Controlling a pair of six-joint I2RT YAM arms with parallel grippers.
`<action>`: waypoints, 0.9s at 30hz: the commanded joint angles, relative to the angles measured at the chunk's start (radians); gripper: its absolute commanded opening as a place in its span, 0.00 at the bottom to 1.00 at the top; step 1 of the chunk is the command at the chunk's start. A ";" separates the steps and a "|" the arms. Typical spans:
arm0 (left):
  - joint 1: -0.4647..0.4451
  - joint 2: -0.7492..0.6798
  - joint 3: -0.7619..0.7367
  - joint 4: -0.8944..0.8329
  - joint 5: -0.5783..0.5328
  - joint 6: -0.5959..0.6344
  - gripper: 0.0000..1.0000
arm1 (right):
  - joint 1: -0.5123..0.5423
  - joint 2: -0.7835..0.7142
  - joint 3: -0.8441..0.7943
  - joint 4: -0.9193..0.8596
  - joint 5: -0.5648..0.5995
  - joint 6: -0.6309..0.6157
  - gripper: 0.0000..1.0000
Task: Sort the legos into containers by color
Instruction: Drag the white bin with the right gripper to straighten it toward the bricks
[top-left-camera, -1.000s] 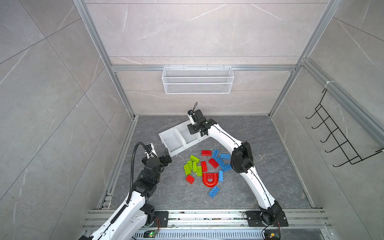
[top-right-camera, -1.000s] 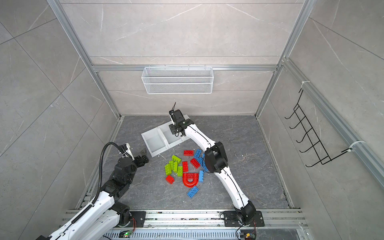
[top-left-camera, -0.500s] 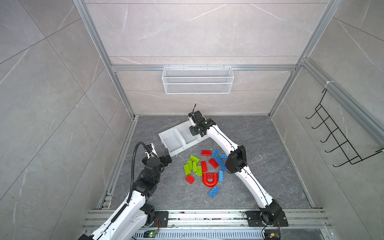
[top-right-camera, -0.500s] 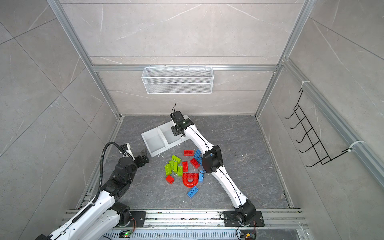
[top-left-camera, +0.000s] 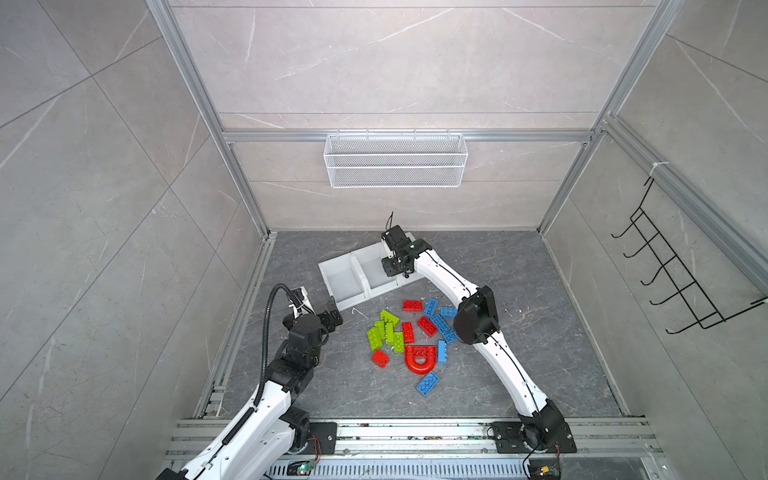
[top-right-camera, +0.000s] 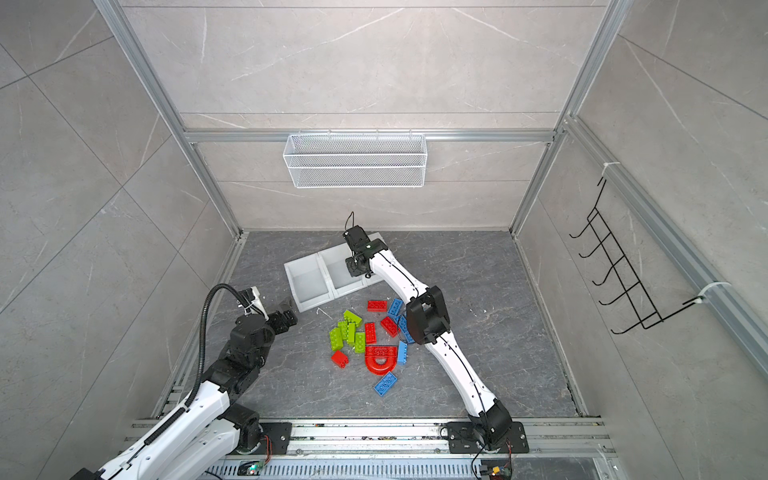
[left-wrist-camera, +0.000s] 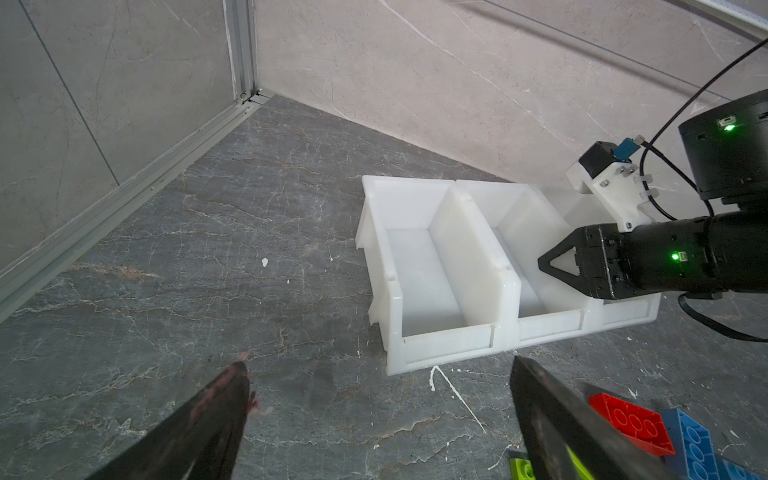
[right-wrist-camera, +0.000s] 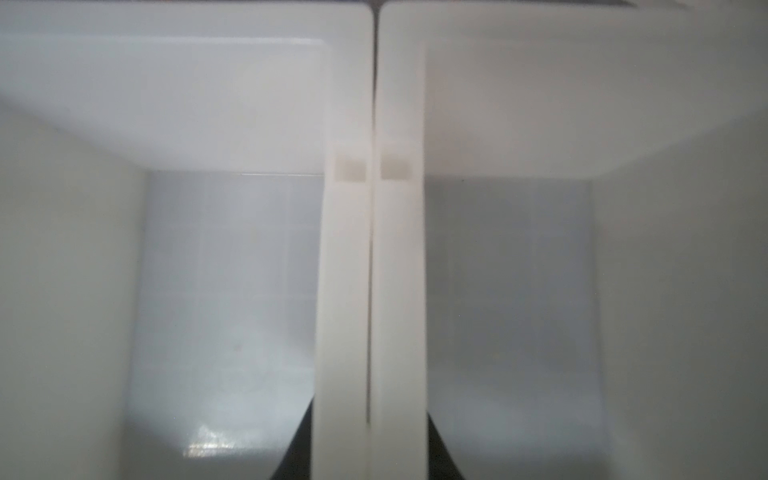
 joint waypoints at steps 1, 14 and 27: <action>0.003 0.000 0.008 0.021 -0.027 -0.003 1.00 | -0.012 -0.183 -0.212 0.117 0.057 0.045 0.04; 0.003 0.006 0.005 0.028 -0.026 -0.009 1.00 | -0.076 -0.588 -0.990 0.620 0.106 0.135 0.01; 0.003 0.025 0.003 0.037 -0.030 -0.008 1.00 | -0.112 -0.528 -0.979 0.614 0.081 0.148 0.14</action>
